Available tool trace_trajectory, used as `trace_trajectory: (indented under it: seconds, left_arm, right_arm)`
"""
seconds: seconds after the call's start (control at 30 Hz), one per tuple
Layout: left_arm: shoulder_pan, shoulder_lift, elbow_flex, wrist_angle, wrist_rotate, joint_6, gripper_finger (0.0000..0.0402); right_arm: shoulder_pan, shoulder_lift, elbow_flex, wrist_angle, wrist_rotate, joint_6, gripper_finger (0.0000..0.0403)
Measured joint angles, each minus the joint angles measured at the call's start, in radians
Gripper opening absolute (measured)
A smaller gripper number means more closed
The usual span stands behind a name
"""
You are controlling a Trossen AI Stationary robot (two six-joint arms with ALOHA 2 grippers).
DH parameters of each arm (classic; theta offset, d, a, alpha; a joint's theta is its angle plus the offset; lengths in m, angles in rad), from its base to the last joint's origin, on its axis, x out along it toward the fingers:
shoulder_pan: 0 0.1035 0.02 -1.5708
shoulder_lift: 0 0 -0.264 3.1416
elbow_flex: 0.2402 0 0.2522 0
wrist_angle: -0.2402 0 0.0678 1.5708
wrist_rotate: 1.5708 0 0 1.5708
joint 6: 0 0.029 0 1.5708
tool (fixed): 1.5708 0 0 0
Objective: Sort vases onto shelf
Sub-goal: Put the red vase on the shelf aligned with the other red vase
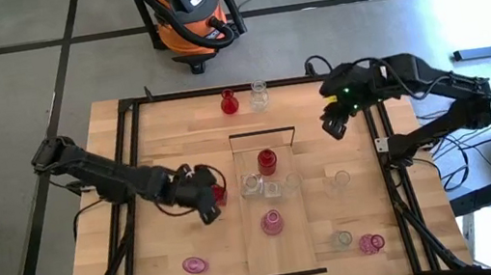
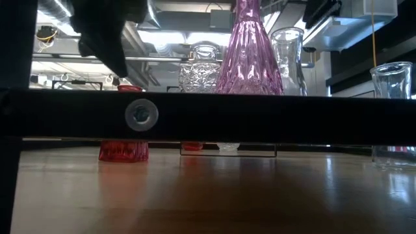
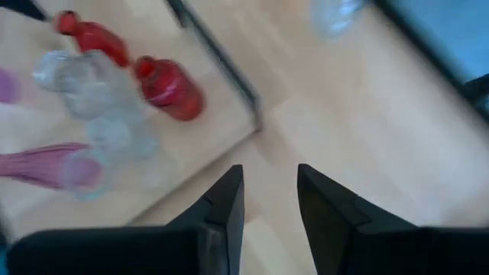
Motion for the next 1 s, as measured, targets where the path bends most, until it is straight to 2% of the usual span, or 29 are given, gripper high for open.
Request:
trace_trajectory:
  seconds: [0.13,0.27,0.37,0.43,0.57,0.63,0.77,1.0]
  left_arm:
    - [0.072,-0.028,0.0,0.018,0.063,0.087,0.0]
    - [0.144,-0.087,0.0,0.009,0.081,0.195,0.0005]
    - [0.209,-0.133,0.0,-0.007,0.104,0.258,0.0031]
    - [0.264,-0.146,0.0,-0.016,0.165,0.283,0.0056]
    - [0.362,-0.139,0.0,-0.053,0.396,0.372,0.0113]
    - [0.401,-0.129,0.0,-0.063,0.465,0.397,0.0134]
    - [0.457,-0.126,0.0,-0.065,0.488,0.443,0.0155]
    - [0.466,-0.05,0.0,-0.081,0.504,0.502,0.0153]
  right_arm:
    - [0.0,-0.041,-0.105,0.083,-0.092,0.064,0.0107]
    - [0.0,-0.043,-0.136,0.085,-0.094,0.112,0.0107]
    - [0.0,-0.043,-0.136,0.107,-0.089,0.147,0.0107]
    - [0.0,-0.043,-0.136,0.145,-0.089,0.18,0.0107]
    - [0.0,-0.043,-0.136,0.194,-0.084,0.192,0.0107]
    - [0.0,-0.043,-0.136,0.215,-0.063,0.193,0.0107]
    - [0.0,-0.043,-0.136,0.251,-0.046,0.208,0.0107]
    - [0.0,-0.043,-0.136,0.252,-0.046,0.226,0.0107]
